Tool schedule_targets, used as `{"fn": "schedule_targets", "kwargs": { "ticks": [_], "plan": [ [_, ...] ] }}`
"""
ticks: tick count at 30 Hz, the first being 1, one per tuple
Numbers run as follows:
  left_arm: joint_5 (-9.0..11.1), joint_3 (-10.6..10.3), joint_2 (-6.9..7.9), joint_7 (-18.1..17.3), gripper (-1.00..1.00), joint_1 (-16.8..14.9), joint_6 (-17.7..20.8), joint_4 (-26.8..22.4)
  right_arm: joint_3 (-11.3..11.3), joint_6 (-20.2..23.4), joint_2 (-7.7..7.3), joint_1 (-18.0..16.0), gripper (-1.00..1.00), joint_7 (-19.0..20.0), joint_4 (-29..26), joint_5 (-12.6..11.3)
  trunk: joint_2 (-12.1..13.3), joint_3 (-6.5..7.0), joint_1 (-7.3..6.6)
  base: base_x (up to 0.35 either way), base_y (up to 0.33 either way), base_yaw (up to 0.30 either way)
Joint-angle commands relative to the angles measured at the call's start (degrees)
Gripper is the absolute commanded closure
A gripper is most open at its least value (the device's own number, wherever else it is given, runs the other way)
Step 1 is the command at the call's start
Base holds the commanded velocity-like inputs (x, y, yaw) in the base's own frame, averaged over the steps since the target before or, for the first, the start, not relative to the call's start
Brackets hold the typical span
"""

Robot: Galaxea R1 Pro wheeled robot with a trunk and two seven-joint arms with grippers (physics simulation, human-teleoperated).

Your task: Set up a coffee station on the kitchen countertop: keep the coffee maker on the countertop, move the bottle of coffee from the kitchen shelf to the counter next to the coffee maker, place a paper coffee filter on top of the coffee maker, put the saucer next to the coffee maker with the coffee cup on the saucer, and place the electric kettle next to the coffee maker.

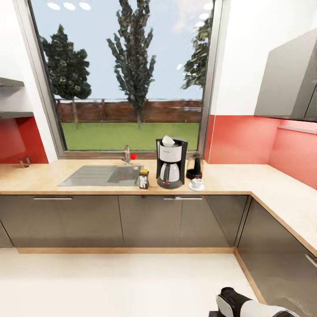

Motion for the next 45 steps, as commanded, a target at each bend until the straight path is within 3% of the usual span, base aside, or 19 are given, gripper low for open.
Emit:
{"fn": "schedule_targets", "kwargs": {
  "ticks": [1, 2, 7, 45],
  "plan": [
    [0.4, -0.5, 0.05, 0.3, -1.0, 0.1, -0.1, -0.2, 0.5, -0.4, 0.44, 0.2, -1.0, -0.2, 0.1, -0.6, 0.0, 0.01, 0.01, -0.051, 0.0, 0.0],
    [0.7, -0.5, 0.13, 0.7, -1.0, 0.1, 0.1, -0.3, 0.4, -2.0, 1.45, 3.8, -1.0, -0.3, 0.0, -0.8, 0.0, 0.01, 0.01, -0.013, 0.0, 0.0],
    [0.9, -0.6, 0.04, 0.9, -1.0, 0.1, 0.5, -0.2, 0.4, -2.5, 1.31, 4.8, -1.0, -0.4, 0.0, -0.8, 0.0, 0.01, 0.01, -0.006, 0.0, 0.0],
    [0.7, -0.6, 0.12, 0.9, -1.0, 0.1, 0.6, -0.2, 0.5, -2.7, 1.41, 5.1, -1.0, -0.5, 0.0, -0.8, 0.0, 0.01, 0.01, 0.0, 0.0, 0.0]
  ]
}}
